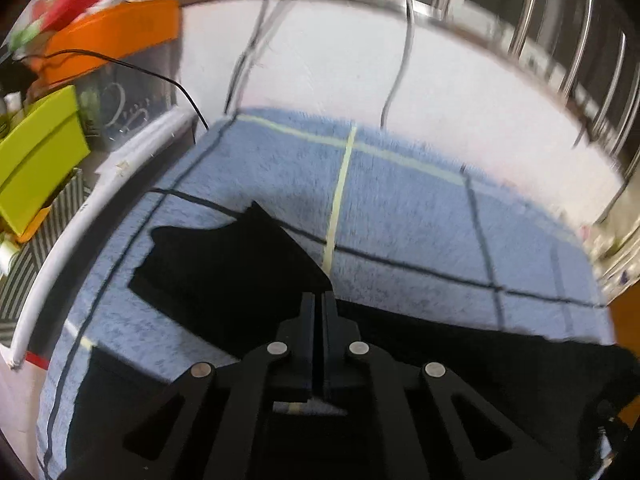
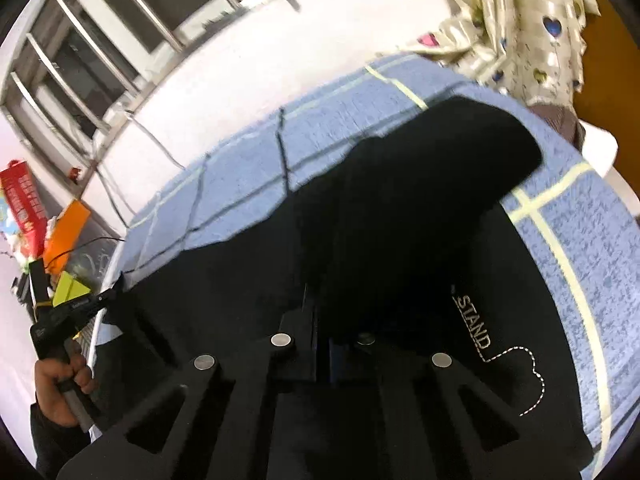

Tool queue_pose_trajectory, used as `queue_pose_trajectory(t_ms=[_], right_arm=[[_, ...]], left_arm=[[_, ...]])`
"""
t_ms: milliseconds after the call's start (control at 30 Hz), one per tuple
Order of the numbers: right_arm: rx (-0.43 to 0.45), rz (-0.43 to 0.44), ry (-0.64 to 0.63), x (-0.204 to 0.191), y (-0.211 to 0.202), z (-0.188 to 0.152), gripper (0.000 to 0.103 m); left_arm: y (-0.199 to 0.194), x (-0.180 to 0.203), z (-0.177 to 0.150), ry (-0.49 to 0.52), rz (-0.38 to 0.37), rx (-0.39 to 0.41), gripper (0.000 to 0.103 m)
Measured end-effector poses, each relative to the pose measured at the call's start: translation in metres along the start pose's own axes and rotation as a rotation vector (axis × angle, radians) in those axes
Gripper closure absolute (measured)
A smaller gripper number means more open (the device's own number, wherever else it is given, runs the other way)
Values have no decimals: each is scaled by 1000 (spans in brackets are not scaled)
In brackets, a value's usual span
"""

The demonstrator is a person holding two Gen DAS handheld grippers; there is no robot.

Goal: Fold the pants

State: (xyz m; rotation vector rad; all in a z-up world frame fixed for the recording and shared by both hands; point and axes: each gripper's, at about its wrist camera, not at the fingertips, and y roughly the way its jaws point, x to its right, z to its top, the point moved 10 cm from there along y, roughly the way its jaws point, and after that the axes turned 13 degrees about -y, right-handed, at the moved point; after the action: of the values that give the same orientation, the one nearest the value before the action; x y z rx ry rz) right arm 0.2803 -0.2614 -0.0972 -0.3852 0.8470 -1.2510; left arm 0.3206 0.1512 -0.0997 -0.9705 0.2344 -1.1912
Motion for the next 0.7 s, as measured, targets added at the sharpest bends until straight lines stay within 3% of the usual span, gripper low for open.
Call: queue_pose_trajectory(t_ms=[267,500,700], right_arm=[[95,63,-42,-25,-42,8,100],[65,81,-3,-17,-59,-25,100],[-17,80,38,3,-48,-60,98]], left_arm=[[-81,-36,-14,-148,-207,94,100],[-100,-74,-62,-197,-228,58,100],[-77,-106,-94,-284,-185,-33,100]])
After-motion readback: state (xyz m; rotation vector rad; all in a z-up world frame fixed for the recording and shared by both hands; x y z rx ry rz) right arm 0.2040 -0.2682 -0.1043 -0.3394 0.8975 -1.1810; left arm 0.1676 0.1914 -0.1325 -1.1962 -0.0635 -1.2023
